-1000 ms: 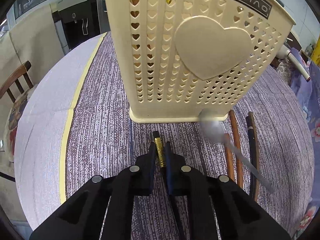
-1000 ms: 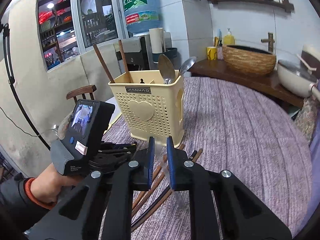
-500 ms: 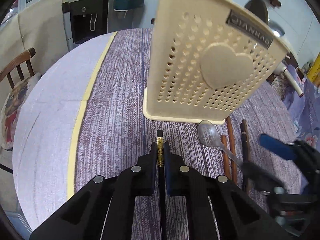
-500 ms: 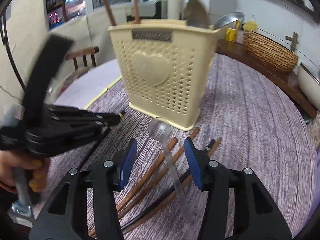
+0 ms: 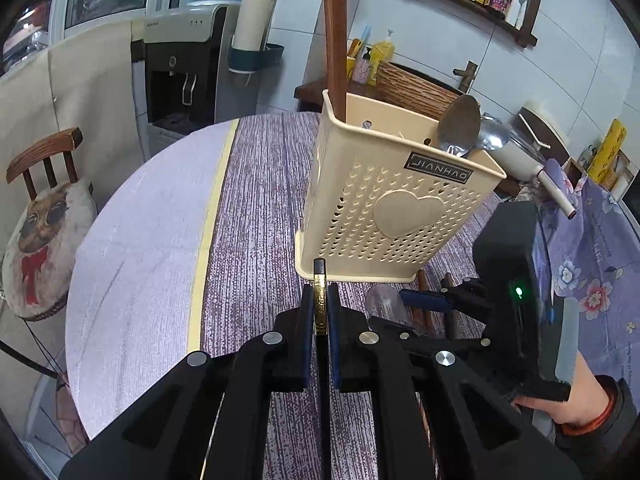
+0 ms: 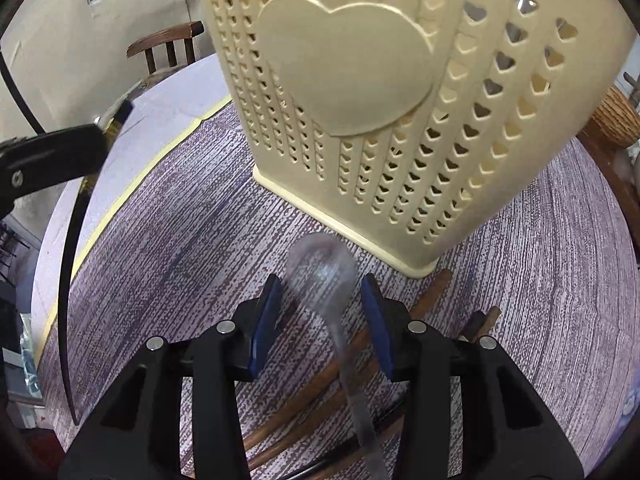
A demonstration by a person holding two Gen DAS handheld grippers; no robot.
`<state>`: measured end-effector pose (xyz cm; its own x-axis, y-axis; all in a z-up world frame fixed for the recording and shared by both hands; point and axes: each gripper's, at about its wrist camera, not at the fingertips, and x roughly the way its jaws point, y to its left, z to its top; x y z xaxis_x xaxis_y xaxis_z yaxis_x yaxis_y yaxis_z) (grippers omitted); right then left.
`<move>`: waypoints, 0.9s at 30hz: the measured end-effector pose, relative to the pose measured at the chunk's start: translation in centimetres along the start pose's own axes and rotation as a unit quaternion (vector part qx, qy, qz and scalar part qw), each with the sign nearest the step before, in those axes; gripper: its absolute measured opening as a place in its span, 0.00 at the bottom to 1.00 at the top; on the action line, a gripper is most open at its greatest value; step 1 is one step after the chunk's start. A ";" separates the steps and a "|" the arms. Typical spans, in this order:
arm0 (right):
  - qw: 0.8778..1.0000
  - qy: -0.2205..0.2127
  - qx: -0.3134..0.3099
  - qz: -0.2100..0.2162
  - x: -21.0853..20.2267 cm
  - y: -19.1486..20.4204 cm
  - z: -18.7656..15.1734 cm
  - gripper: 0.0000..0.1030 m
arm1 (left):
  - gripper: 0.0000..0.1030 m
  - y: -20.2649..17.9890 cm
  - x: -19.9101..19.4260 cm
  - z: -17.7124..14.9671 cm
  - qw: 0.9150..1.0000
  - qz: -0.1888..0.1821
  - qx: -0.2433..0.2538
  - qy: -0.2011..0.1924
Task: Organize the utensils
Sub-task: 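Lift the spoon and black chopstick and carry both toward the holder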
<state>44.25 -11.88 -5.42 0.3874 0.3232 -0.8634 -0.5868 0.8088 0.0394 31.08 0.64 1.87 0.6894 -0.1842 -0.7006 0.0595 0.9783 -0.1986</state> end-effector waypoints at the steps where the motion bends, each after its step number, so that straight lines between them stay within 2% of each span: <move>1: 1.000 0.002 0.000 0.000 0.1 0.0 0.2 0.42 | 0.08 0.2 -0.1 -0.1 1.000 -0.002 -0.001 0.000; 6: 1.000 0.003 0.001 -0.004 0.4 0.0 1.1 0.41 | 0.08 0.8 -0.5 -0.3 1.000 -0.004 -0.008 -0.002; 9: 1.000 0.002 -0.001 -0.004 0.5 0.1 1.5 0.36 | 0.08 0.9 -0.9 -0.1 1.000 -0.006 -0.011 -0.005; 13: 1.000 -0.005 0.002 -0.008 0.1 0.8 1.2 0.36 | 0.08 0.6 -1.5 0.2 1.000 -0.008 -0.009 -0.013; 17: 0.998 -0.059 0.031 -0.001 -2.6 0.9 0.6 0.36 | 0.08 0.1 -2.4 0.6 1.000 -0.011 -0.005 -0.026; 23: 0.987 -0.155 0.052 0.006 -10.4 0.4 -1.3 0.36 | 0.08 -1.1 -5.1 1.3 0.998 -0.012 0.007 -0.069; 27: 0.979 -0.196 0.062 0.003 -14.7 0.1 -3.4 0.36 | 0.08 -1.9 -7.3 1.7 0.994 -0.015 0.014 -0.103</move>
<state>36.10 -18.18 5.56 0.6414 0.4714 -0.6053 -0.5079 0.8522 0.1256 27.16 0.32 8.46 0.8202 -0.1923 -0.5387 0.1006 0.9756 -0.1951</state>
